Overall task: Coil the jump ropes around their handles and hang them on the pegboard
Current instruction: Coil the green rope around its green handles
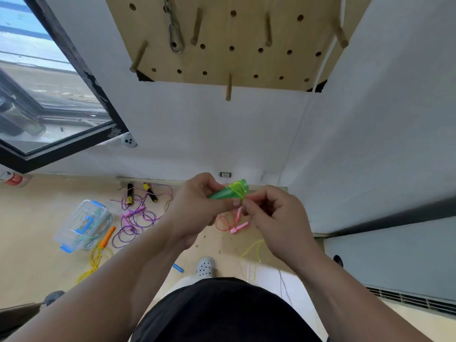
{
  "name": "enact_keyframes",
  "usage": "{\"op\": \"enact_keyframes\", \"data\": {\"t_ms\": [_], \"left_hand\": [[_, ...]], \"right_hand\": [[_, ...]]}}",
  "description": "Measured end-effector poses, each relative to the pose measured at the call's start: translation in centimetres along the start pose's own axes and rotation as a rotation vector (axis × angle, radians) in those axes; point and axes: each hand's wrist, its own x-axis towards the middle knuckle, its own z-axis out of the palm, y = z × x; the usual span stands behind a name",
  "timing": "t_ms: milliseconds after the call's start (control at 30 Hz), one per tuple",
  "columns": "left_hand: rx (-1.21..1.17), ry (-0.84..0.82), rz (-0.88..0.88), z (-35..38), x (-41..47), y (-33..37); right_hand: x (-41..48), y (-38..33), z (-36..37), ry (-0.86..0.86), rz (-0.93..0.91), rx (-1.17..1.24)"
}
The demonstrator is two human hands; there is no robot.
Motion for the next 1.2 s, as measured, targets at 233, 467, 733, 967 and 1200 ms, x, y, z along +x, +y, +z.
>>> {"op": "enact_keyframes", "data": {"t_ms": [233,467,733,967,1200], "left_hand": [[-0.224,-0.173,-0.021,-3.4,2.9,1.1],[-0.493,-0.158,-0.048,-5.1,4.4,1.2],[-0.665,-0.356,-0.155,-6.7,4.5,2.8],[-0.568,-0.36,-0.209,-6.7,4.2,3.4],[0.158,-0.004,0.331,-5.6,4.2,2.1]], "right_hand": [[2.2,-3.2,2.5,0.108,0.013,0.134],[3.0,-4.1,5.1,0.185,-0.124,-0.124],[5.0,-5.5,5.8,0.057,0.048,0.302],[6.4,-5.6,4.6,-0.154,0.053,0.246],[7.8,-5.7,4.5,-0.145,0.066,0.177]]}}
